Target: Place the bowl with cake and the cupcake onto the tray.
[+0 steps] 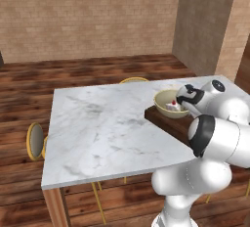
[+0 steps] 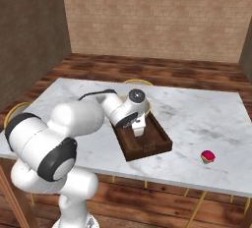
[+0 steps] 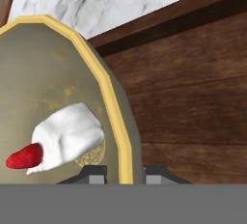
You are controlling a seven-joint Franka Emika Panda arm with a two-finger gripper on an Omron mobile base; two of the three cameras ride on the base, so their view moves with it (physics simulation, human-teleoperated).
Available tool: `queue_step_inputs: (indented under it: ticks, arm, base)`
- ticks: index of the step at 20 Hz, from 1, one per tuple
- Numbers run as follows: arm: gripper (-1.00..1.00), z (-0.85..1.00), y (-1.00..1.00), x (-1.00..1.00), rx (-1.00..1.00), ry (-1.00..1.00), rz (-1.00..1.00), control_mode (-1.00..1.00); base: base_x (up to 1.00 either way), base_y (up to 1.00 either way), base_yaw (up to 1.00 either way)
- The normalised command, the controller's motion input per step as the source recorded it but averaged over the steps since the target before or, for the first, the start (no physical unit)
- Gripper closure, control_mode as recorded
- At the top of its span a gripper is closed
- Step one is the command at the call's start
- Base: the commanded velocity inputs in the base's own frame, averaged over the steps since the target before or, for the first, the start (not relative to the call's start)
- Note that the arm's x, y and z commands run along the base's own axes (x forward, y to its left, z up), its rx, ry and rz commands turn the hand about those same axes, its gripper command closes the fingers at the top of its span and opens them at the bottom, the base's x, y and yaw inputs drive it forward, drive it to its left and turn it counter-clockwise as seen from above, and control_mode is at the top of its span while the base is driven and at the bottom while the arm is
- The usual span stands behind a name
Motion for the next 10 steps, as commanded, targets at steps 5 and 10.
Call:
queue_step_inputs:
  ticks: [5,10]
  arm:
    - [1.00,0.00,0.00,0.23,0.00,0.00,0.00,-1.00]
    - [1.00,-0.03,0.00,0.13,0.00,0.00,0.00,-1.00]
  base:
    - [0.00,0.00,0.00]
    - [0.00,0.00,0.00]
